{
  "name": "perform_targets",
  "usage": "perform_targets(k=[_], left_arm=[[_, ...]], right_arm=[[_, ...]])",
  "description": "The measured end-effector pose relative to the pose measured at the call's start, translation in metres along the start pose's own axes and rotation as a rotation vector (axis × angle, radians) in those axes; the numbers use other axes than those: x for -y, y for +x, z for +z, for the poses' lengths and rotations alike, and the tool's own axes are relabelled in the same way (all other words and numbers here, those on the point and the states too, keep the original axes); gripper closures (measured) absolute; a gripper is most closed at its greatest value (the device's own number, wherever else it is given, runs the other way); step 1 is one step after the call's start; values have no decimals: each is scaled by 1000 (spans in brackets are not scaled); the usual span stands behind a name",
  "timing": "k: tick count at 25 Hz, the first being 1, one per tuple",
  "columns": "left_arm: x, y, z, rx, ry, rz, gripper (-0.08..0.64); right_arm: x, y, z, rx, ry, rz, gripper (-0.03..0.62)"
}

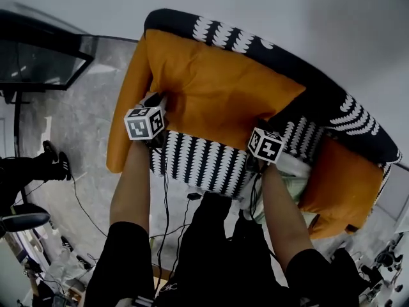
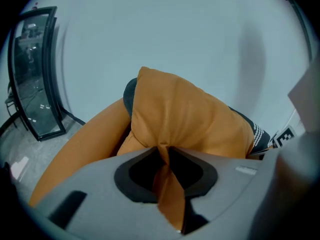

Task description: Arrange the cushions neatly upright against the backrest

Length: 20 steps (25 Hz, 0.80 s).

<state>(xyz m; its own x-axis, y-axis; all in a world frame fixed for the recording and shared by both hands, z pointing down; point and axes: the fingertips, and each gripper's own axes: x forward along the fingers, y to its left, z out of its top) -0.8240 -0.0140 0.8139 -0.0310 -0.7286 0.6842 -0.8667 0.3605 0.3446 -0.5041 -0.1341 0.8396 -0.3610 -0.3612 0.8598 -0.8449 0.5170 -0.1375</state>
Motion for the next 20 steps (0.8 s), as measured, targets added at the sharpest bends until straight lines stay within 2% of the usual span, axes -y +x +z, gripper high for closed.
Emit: perform_targets(k=[3,6,8,10,11,12,16,20], left_arm=[[-7,-5,-2,18,21,48,414],[-12,-15,-3,12,76,125,331],[-14,-31,3,27,93,200,321],[-12,-53,9,60,79,270,338],[-8,-64,10,69,73,299,402],[-2,-74,8,70,72,322,551],[45,-99,0,60,82,307,554],[120,-131,19,116,120,260,553]], right_arm=[[9,9,-4,-7,-7,-61,521],[22,4,-6,13,-2,-119,440],[29,-11,-4,20,-5,-143,372],[33,-29,-5,8,-7,-138,409],[31,-39,-7,0,-9,-118,501],[27,-49,-8,-1,-15,-87,586],[8,-90,4,70,-60,30,587],[-7,-139,23,129,-78,136,587]])
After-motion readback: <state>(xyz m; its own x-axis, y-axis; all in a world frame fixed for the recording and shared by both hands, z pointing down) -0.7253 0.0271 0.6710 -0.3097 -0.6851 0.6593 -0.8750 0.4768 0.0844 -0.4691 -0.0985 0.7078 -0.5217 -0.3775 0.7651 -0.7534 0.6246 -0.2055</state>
